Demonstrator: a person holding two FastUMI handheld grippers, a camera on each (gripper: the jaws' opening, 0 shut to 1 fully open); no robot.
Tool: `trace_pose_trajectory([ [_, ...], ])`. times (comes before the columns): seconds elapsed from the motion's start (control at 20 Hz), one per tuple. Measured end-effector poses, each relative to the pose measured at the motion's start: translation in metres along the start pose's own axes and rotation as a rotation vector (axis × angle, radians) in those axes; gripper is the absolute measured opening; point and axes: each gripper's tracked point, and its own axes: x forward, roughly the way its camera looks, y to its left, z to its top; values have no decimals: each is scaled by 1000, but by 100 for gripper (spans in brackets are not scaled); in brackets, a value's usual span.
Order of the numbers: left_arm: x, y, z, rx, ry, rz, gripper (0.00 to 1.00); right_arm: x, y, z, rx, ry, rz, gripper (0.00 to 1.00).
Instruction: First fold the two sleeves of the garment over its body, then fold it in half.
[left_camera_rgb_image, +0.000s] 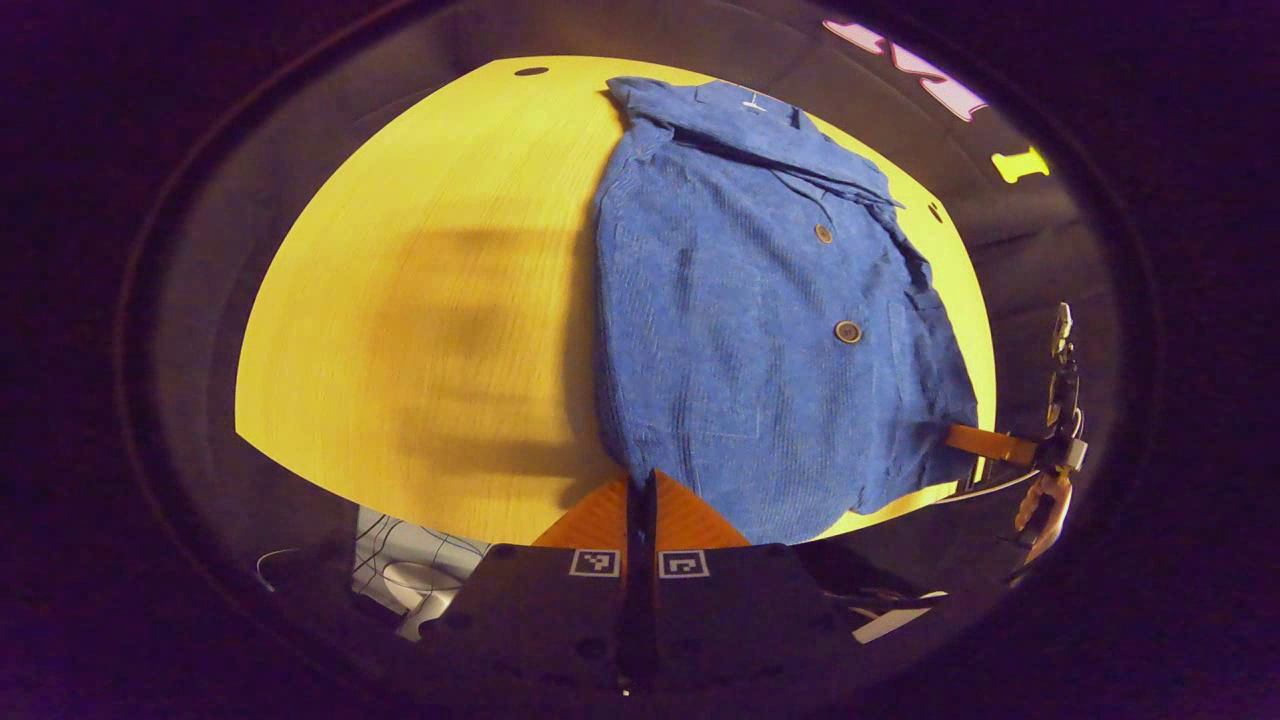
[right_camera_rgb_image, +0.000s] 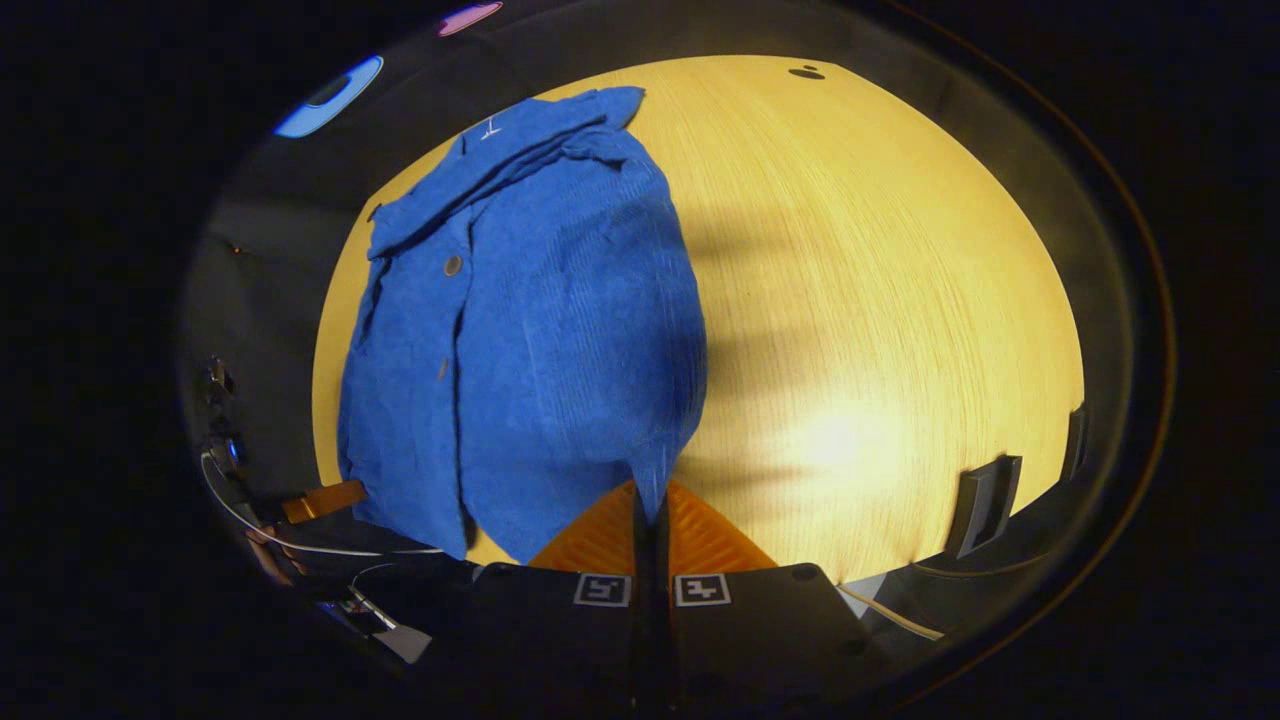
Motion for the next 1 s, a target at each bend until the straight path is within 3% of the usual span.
trace_pose_trajectory([
  [0.2, -34, -25, 27, 30, -76, -108, 0, -30, 39, 18, -28, -55, 58, 2],
  [0.4, -62, -36, 62, 101, -154, -150, 0, -56, 70, 53, -81, -136, 78, 2],
  [0.5, -74, -34, 78, 135, -181, -131, 0, -65, 80, 77, -101, -169, 82, 2],
  [0.65, -85, -40, 108, 93, -225, -157, 0, -78, 99, 123, -134, -212, 104, 2],
  [1.0, -96, -27, 203, 24, -281, -37, 0, -70, 132, 246, -155, -257, 199, 2],
])
